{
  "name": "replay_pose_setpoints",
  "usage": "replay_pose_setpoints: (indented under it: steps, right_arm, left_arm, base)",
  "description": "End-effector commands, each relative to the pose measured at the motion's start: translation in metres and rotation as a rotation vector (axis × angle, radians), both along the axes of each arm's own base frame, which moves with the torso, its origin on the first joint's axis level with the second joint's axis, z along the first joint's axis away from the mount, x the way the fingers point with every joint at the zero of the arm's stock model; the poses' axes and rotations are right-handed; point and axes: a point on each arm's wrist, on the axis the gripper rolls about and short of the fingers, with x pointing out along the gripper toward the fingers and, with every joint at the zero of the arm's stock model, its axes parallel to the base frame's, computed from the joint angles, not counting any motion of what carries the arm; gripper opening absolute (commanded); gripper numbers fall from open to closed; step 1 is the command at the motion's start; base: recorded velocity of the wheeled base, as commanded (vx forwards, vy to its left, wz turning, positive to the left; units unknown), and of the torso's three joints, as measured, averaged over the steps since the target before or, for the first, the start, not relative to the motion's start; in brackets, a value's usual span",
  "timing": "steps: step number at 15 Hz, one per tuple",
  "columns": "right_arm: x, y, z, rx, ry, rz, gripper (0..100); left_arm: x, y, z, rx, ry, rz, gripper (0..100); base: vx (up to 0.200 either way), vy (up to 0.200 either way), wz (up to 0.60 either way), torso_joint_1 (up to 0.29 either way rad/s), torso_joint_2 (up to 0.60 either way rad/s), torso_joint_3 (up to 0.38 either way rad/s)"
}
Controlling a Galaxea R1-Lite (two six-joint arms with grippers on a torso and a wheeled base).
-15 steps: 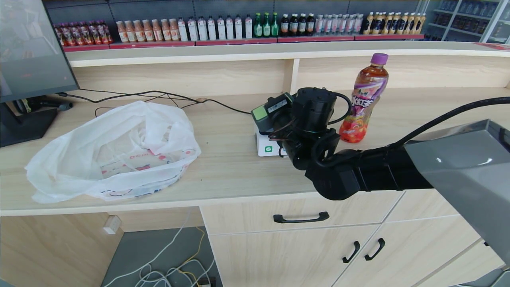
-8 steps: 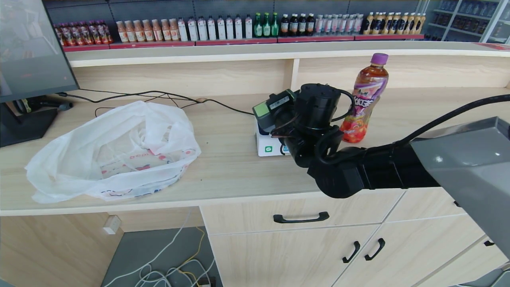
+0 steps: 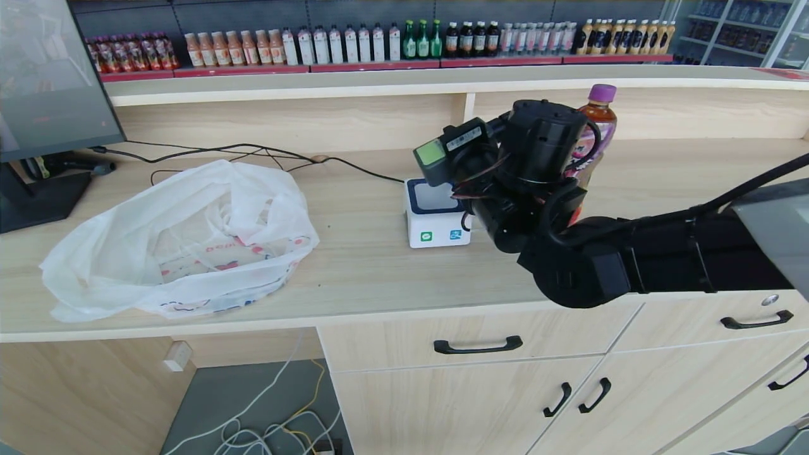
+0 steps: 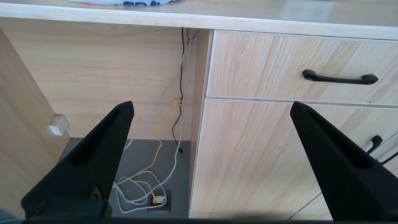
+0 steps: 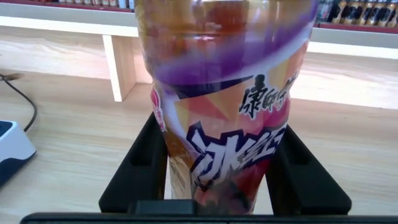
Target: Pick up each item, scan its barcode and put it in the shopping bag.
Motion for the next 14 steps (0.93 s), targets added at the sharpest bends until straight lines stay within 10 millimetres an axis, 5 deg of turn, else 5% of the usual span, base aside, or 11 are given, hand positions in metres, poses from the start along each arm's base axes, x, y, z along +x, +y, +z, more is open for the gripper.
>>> replay_pose_setpoints:
  steps: [1, 9, 14]
  right_arm:
    - [-0.033, -0.016, 0.006, 0.007, -0.018, -0.001, 0]
    - [-0.089, -0.043, -0.013, 0.044, 0.015, 0.027, 0]
    - [-0.118, -0.034, -0.028, 0.188, 0.082, 0.199, 0]
  left_arm:
    - [0.000, 0.000, 0.000, 0.000, 0.000, 0.000, 100]
    - [0.000, 0.000, 0.000, 0.000, 0.000, 0.000, 100]
    - [0.000, 0.000, 0.000, 0.000, 0.000, 0.000, 100]
  base:
    - [0.000, 0.000, 0.00, 0.000, 0.00, 0.000]
    - [0.000, 0.000, 0.00, 0.000, 0.00, 0.000]
    - [0.000, 0.000, 0.00, 0.000, 0.00, 0.000]
